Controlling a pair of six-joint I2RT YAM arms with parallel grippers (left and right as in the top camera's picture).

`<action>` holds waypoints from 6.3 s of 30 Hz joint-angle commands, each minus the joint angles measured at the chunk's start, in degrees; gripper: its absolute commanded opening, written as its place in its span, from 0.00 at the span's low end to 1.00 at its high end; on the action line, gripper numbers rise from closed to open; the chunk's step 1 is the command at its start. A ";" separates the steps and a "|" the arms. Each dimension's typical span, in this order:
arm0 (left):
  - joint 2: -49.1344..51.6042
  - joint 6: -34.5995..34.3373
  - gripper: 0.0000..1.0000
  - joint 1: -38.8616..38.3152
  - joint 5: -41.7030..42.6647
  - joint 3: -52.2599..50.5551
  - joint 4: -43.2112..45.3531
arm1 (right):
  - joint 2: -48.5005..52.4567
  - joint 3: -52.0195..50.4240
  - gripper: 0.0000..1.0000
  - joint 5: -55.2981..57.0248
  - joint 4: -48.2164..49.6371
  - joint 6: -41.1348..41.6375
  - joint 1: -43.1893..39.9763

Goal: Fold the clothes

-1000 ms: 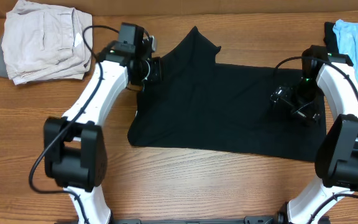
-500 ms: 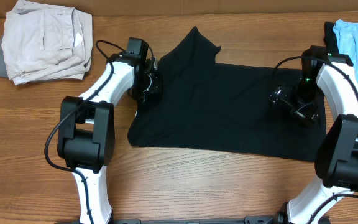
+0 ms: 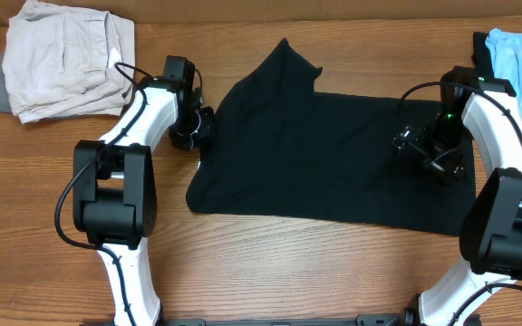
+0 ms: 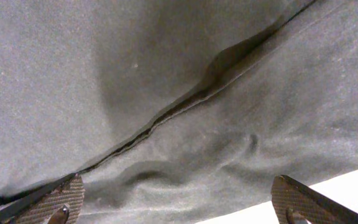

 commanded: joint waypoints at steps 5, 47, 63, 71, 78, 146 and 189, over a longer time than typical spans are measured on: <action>1.14 2.54 0.04 -0.22 0.11 0.00 -0.28 | -2.27 1.16 1.00 -0.42 -0.22 -0.33 0.24; -3.89 -18.12 0.04 13.57 -29.18 0.02 -21.84 | -2.32 4.26 1.00 -3.78 2.54 -2.97 0.28; -12.63 -0.44 1.00 10.69 -6.51 0.42 9.75 | -2.29 10.51 1.00 -15.93 10.34 -14.75 3.02; -6.49 3.96 1.00 9.53 -6.27 0.42 27.71 | -2.23 10.19 1.00 -15.74 9.29 -16.15 8.39; -0.98 7.48 1.00 7.54 -6.29 0.42 35.43 | -2.23 10.19 1.00 -12.22 7.80 -16.09 11.85; 9.38 20.52 0.04 7.26 -6.69 0.39 36.37 | 21.92 12.87 0.95 1.16 45.05 -29.77 11.17; -6.99 18.62 0.04 7.26 -5.18 0.39 18.12 | 19.85 22.45 0.04 5.70 29.90 -13.53 9.81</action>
